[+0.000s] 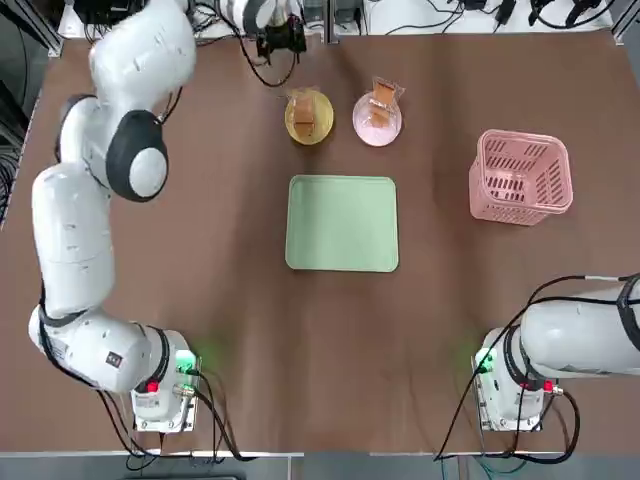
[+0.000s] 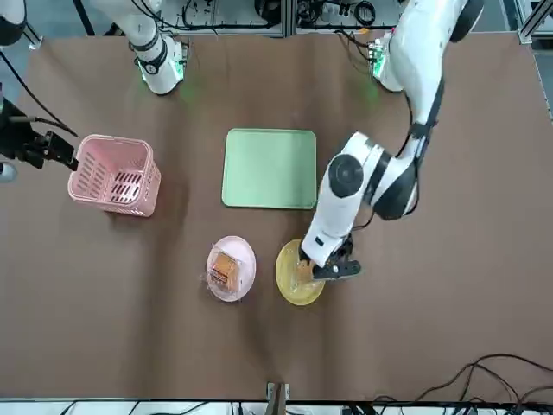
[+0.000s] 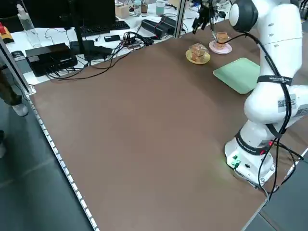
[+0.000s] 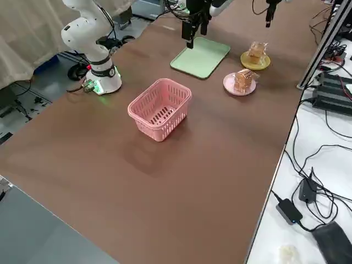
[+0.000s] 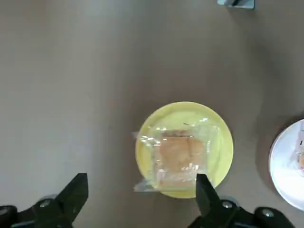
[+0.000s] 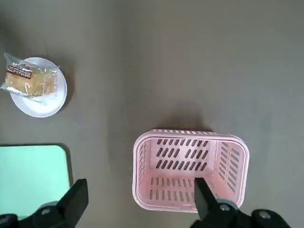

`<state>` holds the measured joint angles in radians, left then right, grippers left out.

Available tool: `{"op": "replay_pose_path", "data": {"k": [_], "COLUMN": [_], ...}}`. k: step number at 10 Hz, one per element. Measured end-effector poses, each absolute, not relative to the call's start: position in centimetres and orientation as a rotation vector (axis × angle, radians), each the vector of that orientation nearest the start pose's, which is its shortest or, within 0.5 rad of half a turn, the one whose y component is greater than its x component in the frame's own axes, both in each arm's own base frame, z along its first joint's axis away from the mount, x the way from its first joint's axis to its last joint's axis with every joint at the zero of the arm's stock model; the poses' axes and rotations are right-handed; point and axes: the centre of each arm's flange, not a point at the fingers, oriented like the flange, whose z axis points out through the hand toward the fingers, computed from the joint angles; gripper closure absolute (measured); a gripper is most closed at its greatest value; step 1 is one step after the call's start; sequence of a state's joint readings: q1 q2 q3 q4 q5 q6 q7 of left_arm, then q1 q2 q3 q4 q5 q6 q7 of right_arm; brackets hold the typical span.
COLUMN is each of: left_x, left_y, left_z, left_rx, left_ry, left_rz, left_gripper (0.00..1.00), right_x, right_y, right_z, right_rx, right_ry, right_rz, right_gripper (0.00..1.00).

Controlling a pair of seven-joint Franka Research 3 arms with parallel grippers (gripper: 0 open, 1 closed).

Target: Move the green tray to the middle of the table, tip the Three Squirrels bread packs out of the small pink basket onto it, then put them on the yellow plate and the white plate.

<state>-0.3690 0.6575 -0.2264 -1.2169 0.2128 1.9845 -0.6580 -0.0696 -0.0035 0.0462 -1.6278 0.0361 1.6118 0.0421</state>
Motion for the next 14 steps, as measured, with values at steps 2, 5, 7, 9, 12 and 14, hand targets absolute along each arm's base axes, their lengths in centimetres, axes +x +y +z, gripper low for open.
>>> {"op": "replay_pose_path", "data": {"k": [2, 5, 7, 9, 12, 14], "left_x": [65.4, 64.1, 61.8, 58.4, 55.0, 54.7], "left_y": [-31.7, -22.5, -16.6, -12.5, -9.5, -8.4], "left_z": [46.2, 53.2, 56.9, 59.6, 62.0, 63.0], "left_rx": [-3.146, -3.146, -3.126, -3.16, -3.19, -3.185], "left_ry": [-0.028, 0.024, -0.007, -0.116, -0.231, -0.26], "left_rz": [-0.147, -0.068, -0.062, -0.102, -0.211, -0.235], "left_gripper": [0.0, 0.0, 0.0, 0.0, 0.0, 0.0], "right_x": [55.6, 55.6, 55.5, 55.5, 55.5, 55.5], "right_y": [-0.7, -0.6, -0.6, -0.6, -0.6, -0.6], "right_z": [60.3, 60.3, 60.3, 60.3, 60.3, 60.3], "right_rx": [-3.104, -3.104, -3.104, -3.104, -3.104, -3.104], "right_ry": [0.099, 0.096, 0.096, 0.095, 0.095, 0.095], "right_rz": [0.02, 0.022, 0.026, 0.026, 0.027, 0.027], "right_gripper": [0.01, 0.01, 0.01, 0.01, 0.01, 0.01]}}
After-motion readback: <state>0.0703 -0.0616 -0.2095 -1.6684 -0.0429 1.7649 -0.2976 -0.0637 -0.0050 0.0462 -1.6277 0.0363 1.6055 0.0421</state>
